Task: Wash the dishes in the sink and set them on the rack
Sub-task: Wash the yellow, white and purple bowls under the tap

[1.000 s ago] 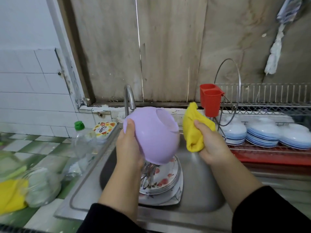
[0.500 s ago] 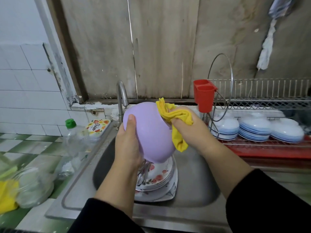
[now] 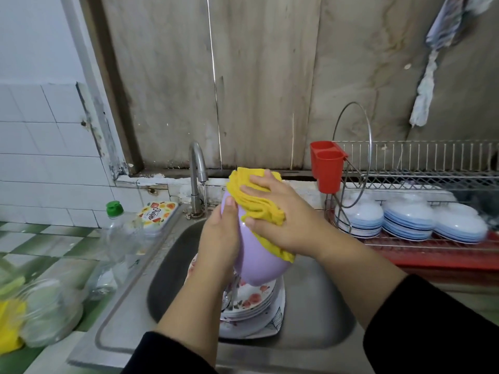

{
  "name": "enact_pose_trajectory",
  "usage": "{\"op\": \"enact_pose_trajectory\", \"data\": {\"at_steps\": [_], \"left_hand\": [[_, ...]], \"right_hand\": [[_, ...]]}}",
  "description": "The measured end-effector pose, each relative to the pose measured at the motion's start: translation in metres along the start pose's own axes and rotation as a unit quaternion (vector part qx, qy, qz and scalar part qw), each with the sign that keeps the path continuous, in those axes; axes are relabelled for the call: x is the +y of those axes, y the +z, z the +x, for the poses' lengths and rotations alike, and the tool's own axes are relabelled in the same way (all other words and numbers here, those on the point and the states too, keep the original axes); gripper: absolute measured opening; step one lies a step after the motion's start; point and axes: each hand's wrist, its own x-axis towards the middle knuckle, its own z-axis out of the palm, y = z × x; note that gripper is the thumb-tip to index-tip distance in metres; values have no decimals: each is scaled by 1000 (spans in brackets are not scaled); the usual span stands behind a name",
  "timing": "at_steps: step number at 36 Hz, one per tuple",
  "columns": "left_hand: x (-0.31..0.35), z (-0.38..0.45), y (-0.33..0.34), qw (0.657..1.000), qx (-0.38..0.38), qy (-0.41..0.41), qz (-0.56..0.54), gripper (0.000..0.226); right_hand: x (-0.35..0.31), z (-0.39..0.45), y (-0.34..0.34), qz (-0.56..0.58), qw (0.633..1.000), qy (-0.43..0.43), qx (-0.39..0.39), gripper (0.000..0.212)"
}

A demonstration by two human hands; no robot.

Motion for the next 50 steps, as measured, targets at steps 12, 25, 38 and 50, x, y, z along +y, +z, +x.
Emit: {"op": "enact_pose_trajectory", "data": {"at_steps": [12, 25, 38, 50], "left_hand": [[3, -5, -11, 998, -58, 37, 11, 30], [10, -3, -20, 981, -102, -10, -165, 32], [-4, -5, 10, 974, 54, 15, -218, 31], [38, 39, 0, 943, -15, -155, -294, 28]], "right_hand": [[-5, 11, 0, 52, 998, -22, 13, 45], [25, 17, -25, 472, 815, 335, 28, 24], [26, -22, 38, 740, 588, 302, 125, 59], [38, -3, -19, 652, 670, 344, 88, 59]]}}
